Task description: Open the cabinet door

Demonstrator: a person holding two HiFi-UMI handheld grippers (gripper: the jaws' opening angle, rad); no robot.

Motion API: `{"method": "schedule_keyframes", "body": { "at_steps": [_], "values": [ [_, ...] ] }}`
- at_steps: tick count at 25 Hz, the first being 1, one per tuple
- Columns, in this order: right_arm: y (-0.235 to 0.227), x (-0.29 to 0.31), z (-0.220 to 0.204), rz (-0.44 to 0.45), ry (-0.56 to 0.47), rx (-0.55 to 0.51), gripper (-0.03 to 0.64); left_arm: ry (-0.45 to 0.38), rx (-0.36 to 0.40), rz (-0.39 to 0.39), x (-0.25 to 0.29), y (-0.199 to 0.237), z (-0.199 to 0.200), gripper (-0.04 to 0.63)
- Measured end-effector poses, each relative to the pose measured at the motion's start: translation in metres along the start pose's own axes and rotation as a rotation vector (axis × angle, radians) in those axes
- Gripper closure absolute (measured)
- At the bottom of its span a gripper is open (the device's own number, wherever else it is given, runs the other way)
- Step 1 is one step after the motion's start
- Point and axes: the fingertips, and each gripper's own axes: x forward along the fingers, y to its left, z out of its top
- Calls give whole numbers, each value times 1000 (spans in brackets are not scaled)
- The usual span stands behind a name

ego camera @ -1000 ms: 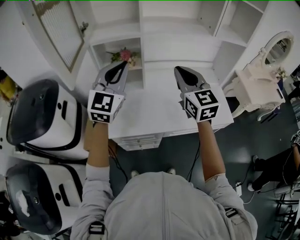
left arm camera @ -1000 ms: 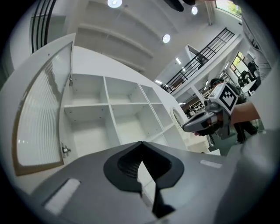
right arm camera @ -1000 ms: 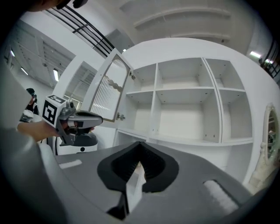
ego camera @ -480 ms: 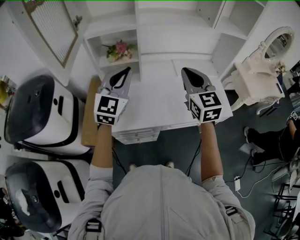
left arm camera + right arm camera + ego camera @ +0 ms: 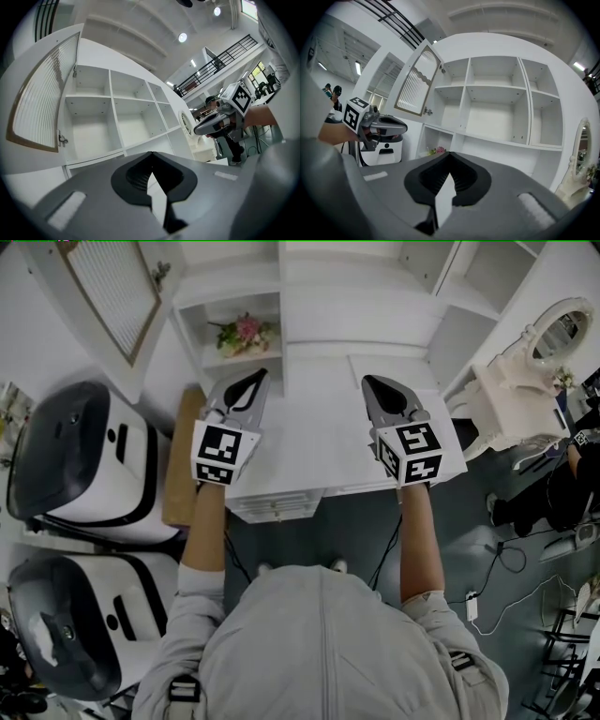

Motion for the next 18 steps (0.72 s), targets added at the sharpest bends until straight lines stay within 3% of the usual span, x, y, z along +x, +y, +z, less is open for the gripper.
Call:
{"method": "schedule_keyframes", "body": {
  "at_steps": [18],
  "values": [
    [-1,-1,-5,-29,22,-1,617,4,-7,-34,5,-5,-4,577]
  ]
}}
